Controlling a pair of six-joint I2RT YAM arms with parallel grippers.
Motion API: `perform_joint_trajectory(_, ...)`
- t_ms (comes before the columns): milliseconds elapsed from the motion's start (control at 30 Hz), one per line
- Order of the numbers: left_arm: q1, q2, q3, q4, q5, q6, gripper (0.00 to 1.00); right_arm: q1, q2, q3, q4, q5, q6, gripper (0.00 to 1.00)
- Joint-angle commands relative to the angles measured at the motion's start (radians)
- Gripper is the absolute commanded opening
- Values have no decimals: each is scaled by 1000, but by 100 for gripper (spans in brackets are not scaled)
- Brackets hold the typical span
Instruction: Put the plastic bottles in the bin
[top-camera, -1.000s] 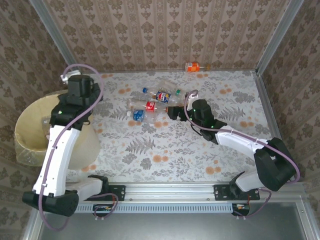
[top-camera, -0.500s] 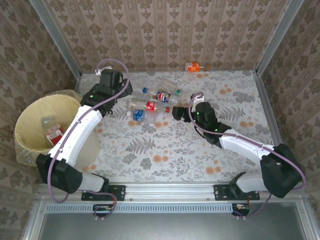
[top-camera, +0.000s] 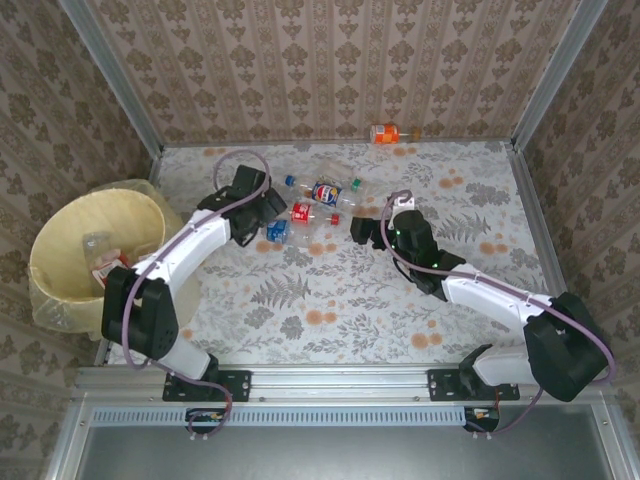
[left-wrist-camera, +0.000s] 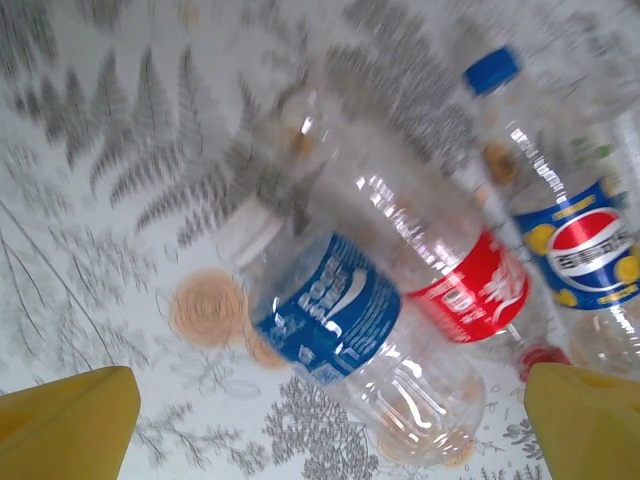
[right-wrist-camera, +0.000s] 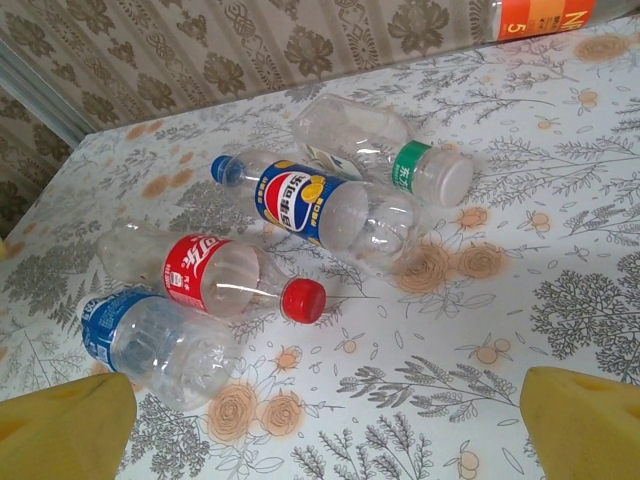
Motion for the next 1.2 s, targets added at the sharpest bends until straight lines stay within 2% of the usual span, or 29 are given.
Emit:
perform_joint_trajectory(0, -5, 37, -31, 73, 75, -170, 100, 0, -42, -15, -8, 25, 18, 100)
perform_joint_trajectory(133, -5, 90, -15, 81, 70, -195, 100, 0, -77, -34, -27, 34, 21, 100)
perform_joint_trajectory(467, -6, 209, -34, 173, 158, -273, 95, -2, -176, -90, -64, 89, 19, 100)
perform_joint_trajectory(533, -38, 217, -30, 171, 160, -274, 94, -2, -184, -93, -70, 90, 20, 100)
perform_joint_trajectory(700, -51, 218, -33, 91, 124, -258, 89, -2, -190, -100, -73, 90, 22, 100)
perform_joint_trajectory(933, -44, 175, -115, 91, 73, -229, 80, -3, -181, -100, -64, 86, 22, 100)
perform_joint_trajectory(1167, -30, 201, -98, 93, 52, -123, 78, -2, -177, -100, -59, 79, 27, 100)
